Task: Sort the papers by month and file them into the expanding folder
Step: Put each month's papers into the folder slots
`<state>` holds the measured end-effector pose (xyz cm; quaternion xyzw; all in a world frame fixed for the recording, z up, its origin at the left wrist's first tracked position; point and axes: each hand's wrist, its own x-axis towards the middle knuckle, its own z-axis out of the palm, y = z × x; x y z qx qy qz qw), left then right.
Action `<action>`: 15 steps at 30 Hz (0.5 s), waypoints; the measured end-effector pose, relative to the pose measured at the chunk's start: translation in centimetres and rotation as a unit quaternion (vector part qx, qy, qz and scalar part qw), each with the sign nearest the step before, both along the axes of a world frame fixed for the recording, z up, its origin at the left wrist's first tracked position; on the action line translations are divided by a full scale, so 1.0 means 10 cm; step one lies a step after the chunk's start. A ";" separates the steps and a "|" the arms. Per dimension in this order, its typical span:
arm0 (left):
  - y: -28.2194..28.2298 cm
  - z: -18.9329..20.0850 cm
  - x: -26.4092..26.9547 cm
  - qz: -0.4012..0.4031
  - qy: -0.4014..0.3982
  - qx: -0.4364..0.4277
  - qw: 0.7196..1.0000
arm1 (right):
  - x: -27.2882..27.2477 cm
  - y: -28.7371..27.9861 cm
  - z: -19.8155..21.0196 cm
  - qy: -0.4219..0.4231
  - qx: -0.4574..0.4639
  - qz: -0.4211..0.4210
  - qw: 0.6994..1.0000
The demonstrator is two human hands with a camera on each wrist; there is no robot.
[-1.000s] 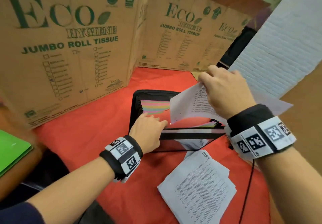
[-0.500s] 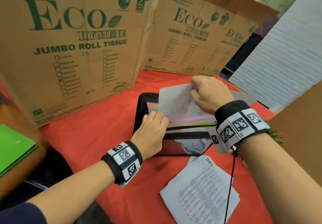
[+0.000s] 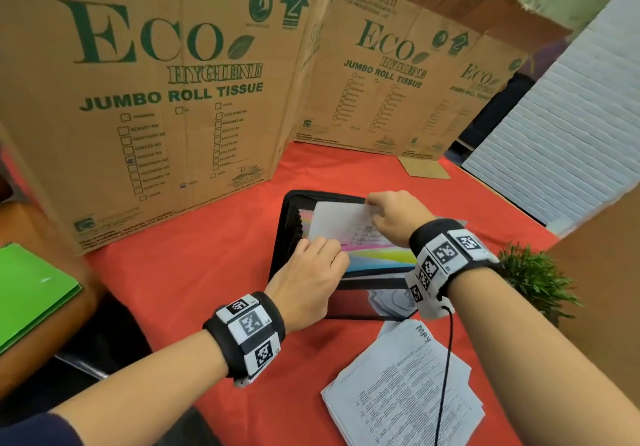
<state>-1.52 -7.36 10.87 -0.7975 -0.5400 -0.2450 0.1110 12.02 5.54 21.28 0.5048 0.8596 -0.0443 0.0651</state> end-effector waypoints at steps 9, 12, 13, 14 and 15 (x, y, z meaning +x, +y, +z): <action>-0.02 0.06 0.05 0.058 -0.014 -0.058 0.997 | 0.34 -0.29 -0.52 0.034 -0.141 -0.002 0.989; 0.05 0.05 0.06 0.037 0.014 -0.093 0.995 | 0.43 -0.35 -0.54 0.050 -0.170 -0.013 0.984; 0.08 0.05 0.07 0.028 0.031 -0.105 0.994 | 0.46 -0.37 -0.54 0.061 -0.172 -0.014 0.983; 0.09 0.05 0.08 0.022 0.049 -0.115 0.992 | 0.50 -0.38 -0.54 0.077 -0.168 -0.019 0.983; 0.09 0.07 0.08 0.017 0.063 -0.132 0.989 | 0.55 -0.39 -0.55 0.102 -0.160 -0.035 0.981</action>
